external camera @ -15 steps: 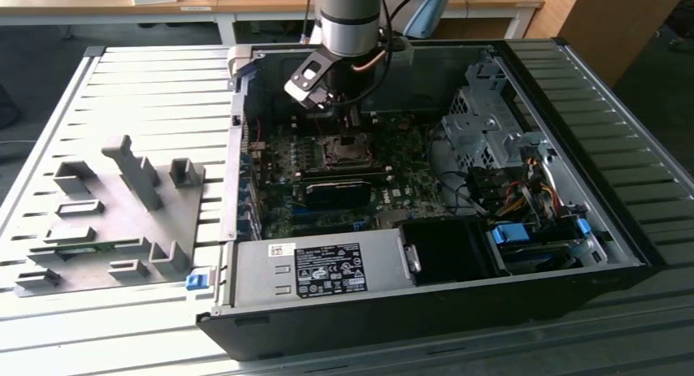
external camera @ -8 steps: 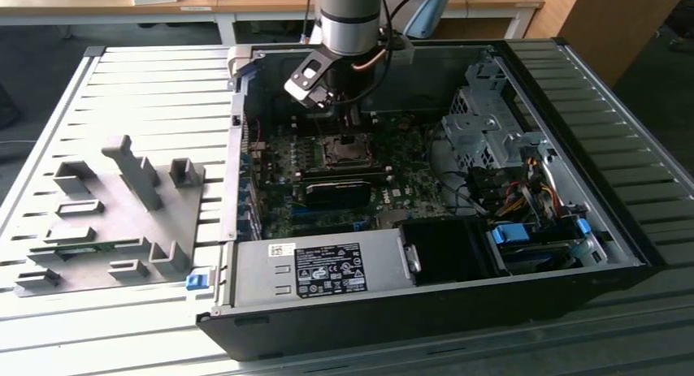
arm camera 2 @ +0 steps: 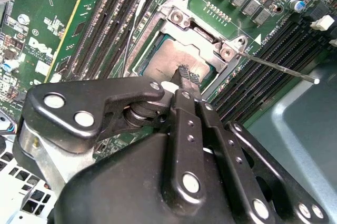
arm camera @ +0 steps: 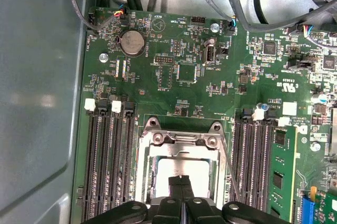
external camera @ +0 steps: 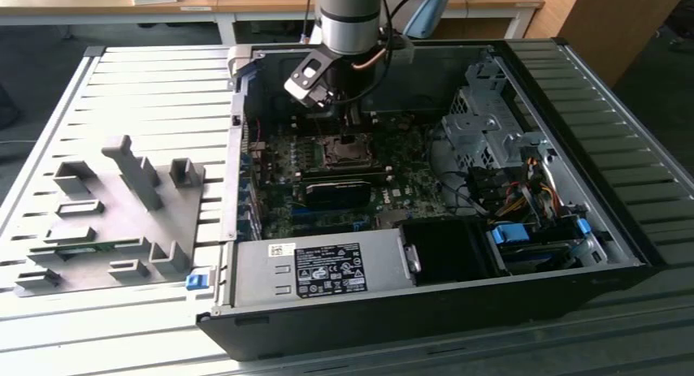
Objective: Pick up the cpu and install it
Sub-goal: 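Install the first cpu locking lever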
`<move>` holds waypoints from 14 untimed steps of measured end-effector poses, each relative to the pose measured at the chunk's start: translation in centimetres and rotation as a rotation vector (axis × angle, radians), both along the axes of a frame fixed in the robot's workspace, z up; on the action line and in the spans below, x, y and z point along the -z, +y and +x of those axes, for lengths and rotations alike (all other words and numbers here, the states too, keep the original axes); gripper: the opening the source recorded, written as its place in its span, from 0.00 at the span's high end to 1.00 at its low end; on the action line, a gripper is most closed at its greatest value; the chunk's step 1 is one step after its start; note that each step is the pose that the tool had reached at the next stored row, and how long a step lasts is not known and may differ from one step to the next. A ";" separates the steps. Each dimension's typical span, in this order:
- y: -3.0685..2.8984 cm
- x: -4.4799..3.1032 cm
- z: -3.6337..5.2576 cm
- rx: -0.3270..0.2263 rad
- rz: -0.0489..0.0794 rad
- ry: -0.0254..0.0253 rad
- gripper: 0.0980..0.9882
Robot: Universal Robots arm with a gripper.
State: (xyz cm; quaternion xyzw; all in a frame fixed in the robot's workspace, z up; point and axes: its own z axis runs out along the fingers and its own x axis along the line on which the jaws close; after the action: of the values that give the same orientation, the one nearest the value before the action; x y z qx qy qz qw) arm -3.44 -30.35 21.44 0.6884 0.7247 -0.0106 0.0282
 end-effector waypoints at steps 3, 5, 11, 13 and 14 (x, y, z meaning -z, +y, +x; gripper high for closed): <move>0.00 -0.09 0.00 0.000 0.000 -0.0001 0.99; 0.01 -0.12 0.00 0.000 0.000 -0.0003 0.99; 0.00 -0.25 0.00 0.000 0.000 -0.0001 0.99; 0.00 -0.29 0.00 0.000 0.000 -0.0001 0.99; 0.00 -0.31 0.00 0.000 0.000 0.0000 0.99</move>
State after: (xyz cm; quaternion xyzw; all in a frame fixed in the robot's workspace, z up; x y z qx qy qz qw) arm -3.44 -30.35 21.75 0.6884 0.7247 -0.0106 0.0282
